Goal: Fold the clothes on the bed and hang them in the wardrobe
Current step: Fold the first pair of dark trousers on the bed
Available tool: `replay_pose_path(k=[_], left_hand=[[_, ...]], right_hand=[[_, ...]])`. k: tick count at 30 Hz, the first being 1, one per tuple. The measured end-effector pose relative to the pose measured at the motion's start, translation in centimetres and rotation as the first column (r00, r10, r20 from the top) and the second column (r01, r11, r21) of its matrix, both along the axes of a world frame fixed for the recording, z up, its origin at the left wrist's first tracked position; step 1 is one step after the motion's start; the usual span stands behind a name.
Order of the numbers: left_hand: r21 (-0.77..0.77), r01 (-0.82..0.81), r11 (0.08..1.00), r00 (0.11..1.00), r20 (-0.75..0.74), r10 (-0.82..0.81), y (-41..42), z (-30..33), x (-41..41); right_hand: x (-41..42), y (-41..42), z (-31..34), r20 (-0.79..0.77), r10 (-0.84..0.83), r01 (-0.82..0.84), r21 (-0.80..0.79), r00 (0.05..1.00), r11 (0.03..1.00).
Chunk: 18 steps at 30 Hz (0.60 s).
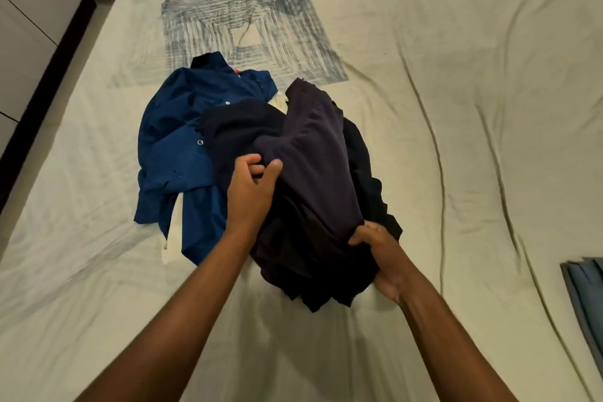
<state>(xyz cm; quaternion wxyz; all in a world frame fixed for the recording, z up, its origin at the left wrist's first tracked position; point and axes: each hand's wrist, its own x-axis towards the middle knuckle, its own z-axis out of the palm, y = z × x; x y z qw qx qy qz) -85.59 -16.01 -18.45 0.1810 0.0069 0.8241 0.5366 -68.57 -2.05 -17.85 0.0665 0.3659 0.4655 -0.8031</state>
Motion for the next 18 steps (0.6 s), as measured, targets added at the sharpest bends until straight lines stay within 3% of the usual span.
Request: replay_pose_path(k=[3, 6, 9, 11, 13, 15, 16, 18], left_hand=[[-0.024, -0.015, 1.000, 0.983, 0.185, 0.020, 2.5, -1.1, -1.7], [0.009, -0.006, 1.000, 0.980, 0.201, 0.004, 3.9, -1.4, -1.3], [0.104, 0.229, 0.968, 0.965, 0.109, -0.240, 4.6, 0.2, 1.6], [0.213, 0.405, 0.889, 0.894, 0.109, -0.434, 4.7, 1.6, 4.3], [0.285, 0.507, 0.813, 0.817, 0.143, -0.559, 4.8, 2.4, 6.5], [0.304, 0.610, 0.731, 0.732, 0.137, -0.668, 4.9, 2.9, 8.0], [0.299, 0.675, 0.675, 0.676, 0.115, -0.728, 5.0, 3.1, 8.8], [0.264, 0.801, 0.538, 0.541, 0.067, -0.839, 5.4, 3.9, 10.5]], right_hand=[[2.1, -0.6, -0.9, 0.042, 0.104, -0.100, -0.085, 0.994, 0.991], [3.5, -0.8, -1.9, 0.126, 0.282, -0.272, -0.085, 0.951, 0.958], [4.3, 0.5, -2.2, 0.333, 0.530, -0.587, 0.093, 0.780, 0.804], [4.4, 2.2, -2.1, 0.502, 0.510, -0.695, 0.309, 0.699, 0.649], [4.4, 4.1, -1.4, 0.518, 0.242, -0.551, 0.603, 0.820, 0.577], [4.2, 5.9, -0.4, 0.324, -0.051, -0.227, 0.757, 0.945, 0.612], [3.8, 6.8, 0.3, 0.242, -0.132, -0.093, 0.734, 0.961, 0.673], [3.3, 8.1, 2.0, 0.160, -0.176, 0.073, 0.502, 0.971, 0.862]])
